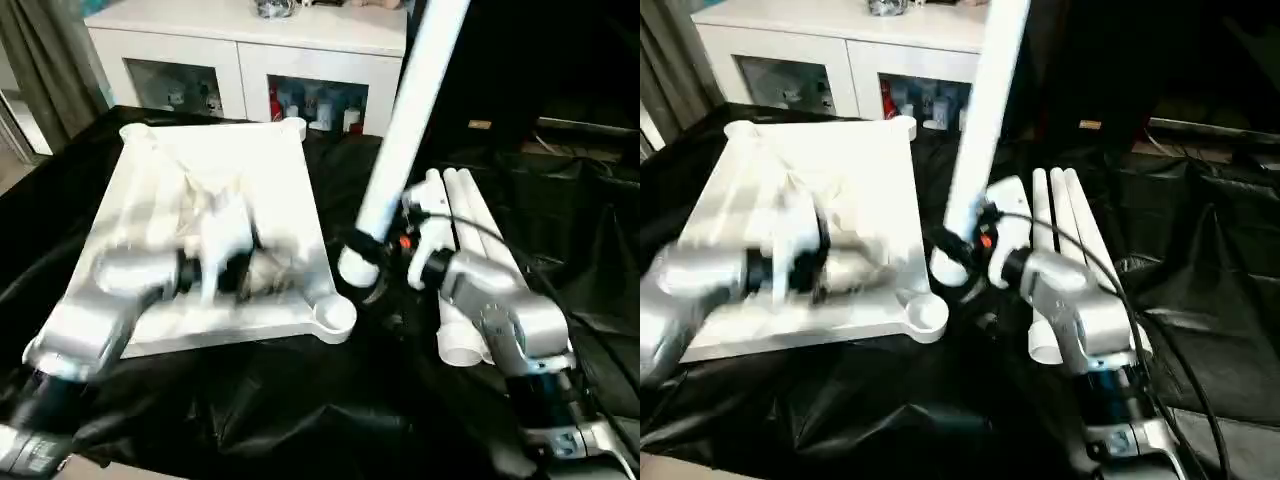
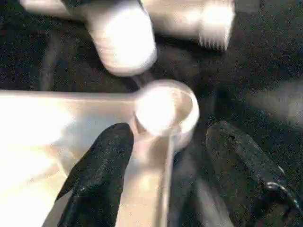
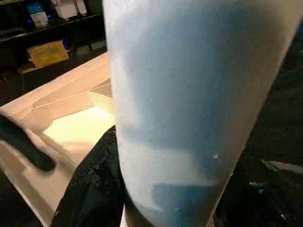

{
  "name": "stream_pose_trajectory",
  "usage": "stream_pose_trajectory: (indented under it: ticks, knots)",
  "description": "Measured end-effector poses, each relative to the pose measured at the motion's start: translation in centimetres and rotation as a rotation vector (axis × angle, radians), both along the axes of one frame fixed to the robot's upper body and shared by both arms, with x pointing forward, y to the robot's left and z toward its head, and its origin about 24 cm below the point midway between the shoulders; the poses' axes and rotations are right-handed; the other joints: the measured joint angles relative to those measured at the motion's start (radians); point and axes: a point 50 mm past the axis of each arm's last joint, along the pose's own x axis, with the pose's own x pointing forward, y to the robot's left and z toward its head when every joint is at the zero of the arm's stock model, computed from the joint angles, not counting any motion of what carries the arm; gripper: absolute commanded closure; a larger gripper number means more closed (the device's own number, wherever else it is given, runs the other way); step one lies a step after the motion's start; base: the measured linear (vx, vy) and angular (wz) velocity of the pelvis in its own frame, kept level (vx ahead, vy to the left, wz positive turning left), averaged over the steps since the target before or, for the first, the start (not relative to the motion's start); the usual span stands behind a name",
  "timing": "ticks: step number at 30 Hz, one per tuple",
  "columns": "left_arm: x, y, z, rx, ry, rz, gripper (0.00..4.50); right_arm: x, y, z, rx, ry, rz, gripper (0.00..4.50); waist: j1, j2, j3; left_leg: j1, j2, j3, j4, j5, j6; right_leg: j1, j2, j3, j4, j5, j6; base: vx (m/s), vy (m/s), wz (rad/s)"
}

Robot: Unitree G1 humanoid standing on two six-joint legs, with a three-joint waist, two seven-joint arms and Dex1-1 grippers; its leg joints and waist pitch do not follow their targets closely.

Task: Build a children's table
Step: Move to table

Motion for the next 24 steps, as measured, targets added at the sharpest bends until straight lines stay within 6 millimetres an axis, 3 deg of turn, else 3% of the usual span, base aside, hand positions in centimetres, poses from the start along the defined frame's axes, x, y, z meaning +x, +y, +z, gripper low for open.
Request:
stream_pose_trajectory:
  ticks: [7, 24]
  knots:
    - [0.5, 1.8, -2.2, 0.145, 0.036, 0.093, 2.31, -0.4, 0.9, -0.7, -0.008, 0.013, 0.02, 2.59, -0.001, 0.002, 0.0, 0.001, 0.0, 0.0, 0.0, 0.0, -0.001, 0.0, 0.0, 0.0, 0.001, 0.0, 0.0, 0.0, 0.0, 0.0]
    - [0.3, 2.5, -3.4, 0.215, 0.074, 0.101, 3.81, -0.7, 0.9, -1.2, -0.014, 0.027, 0.022, 2.59, -0.001, 0.005, 0.0, 0.001, 0.0, 0.0, -0.001, 0.0, -0.001, 0.0, 0.0, 0.0, 0.001, 0.001, -0.001, 0.0, 0.0, 0.0]
